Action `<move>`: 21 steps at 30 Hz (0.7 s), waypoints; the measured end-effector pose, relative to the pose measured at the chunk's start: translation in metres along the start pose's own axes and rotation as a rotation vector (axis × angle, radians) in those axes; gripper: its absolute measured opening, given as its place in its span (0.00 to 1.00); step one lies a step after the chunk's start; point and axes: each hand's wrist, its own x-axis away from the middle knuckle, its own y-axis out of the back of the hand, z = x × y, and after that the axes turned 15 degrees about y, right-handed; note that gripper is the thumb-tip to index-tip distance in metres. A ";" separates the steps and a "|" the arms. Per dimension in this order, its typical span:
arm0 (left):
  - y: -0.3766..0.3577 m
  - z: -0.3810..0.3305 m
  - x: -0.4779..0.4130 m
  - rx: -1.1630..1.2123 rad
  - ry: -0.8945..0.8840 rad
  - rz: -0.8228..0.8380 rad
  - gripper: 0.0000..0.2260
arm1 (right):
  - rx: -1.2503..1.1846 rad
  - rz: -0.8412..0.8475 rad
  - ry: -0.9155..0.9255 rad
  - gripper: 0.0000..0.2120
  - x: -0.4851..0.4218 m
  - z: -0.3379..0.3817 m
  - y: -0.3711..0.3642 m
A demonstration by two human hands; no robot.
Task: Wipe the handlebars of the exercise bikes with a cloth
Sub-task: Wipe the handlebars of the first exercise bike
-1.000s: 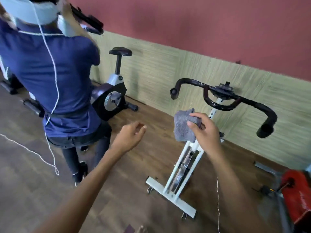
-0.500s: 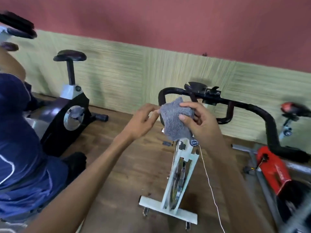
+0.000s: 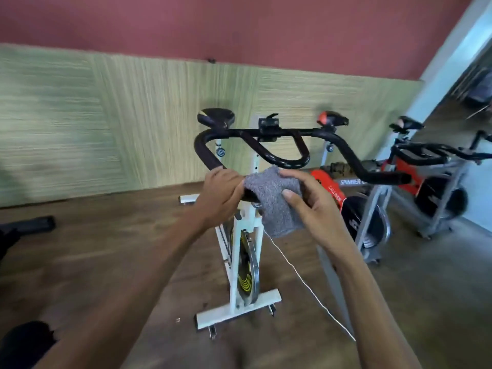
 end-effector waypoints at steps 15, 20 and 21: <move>-0.007 0.018 -0.010 0.061 -0.110 -0.012 0.23 | 0.652 -0.248 0.305 0.17 -0.001 0.004 -0.066; -0.006 0.026 -0.015 0.026 -0.141 0.008 0.24 | 0.513 -0.502 0.097 0.17 -0.004 -0.009 -0.091; -0.008 0.027 -0.015 0.032 -0.141 -0.010 0.24 | 0.368 -0.577 -0.023 0.14 -0.011 -0.002 -0.092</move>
